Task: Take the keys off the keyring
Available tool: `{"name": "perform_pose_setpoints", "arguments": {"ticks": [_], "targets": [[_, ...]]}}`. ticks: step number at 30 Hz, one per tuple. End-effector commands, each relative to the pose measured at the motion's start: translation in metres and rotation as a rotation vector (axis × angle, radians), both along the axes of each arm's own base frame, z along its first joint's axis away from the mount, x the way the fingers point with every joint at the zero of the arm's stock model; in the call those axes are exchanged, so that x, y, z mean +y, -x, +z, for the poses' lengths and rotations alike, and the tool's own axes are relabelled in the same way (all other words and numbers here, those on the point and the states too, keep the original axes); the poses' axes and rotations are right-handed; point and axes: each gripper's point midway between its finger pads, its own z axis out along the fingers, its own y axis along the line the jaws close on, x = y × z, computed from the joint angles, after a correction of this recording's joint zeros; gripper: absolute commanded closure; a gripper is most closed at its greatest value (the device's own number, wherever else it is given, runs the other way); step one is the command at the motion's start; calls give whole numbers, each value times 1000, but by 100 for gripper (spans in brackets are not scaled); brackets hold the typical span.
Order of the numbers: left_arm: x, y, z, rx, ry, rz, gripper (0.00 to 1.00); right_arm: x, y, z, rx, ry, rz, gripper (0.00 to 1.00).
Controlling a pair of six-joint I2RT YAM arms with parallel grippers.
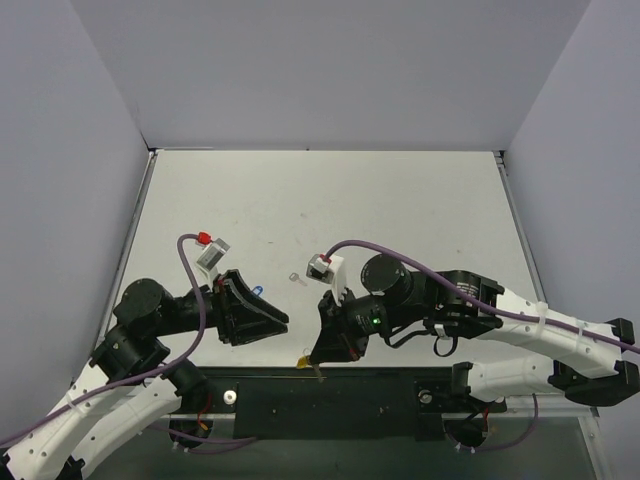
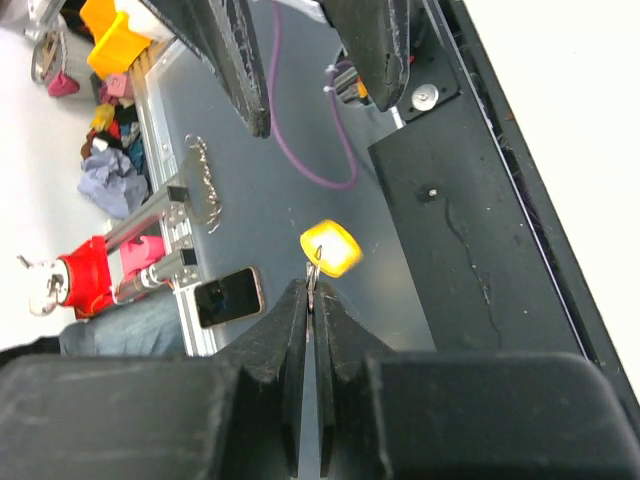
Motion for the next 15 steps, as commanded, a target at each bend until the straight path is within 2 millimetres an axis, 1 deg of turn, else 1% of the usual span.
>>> {"name": "perform_pose_setpoints", "arguments": {"ticks": [1,2,3,5,10,12,15], "targets": [[5,24,39,-127,131,-107,52,12,10,12,-50,-74,86,100],[6,26,39,-117,132,-118,52,14,10,12,-50,-73,88,100],[7,29,45,-147,156,-131,52,15,9,13,-55,-77,88,100],[7,31,45,-144,158,-144,52,17,7,18,-66,-94,88,100],[7,34,38,-131,155,-160,52,19,7,29,-94,-133,100,100],[8,35,36,-123,155,-162,54,19,6,33,-105,-144,103,100],[6,30,32,-113,142,-144,56,20,6,40,-116,-159,107,100]]}}
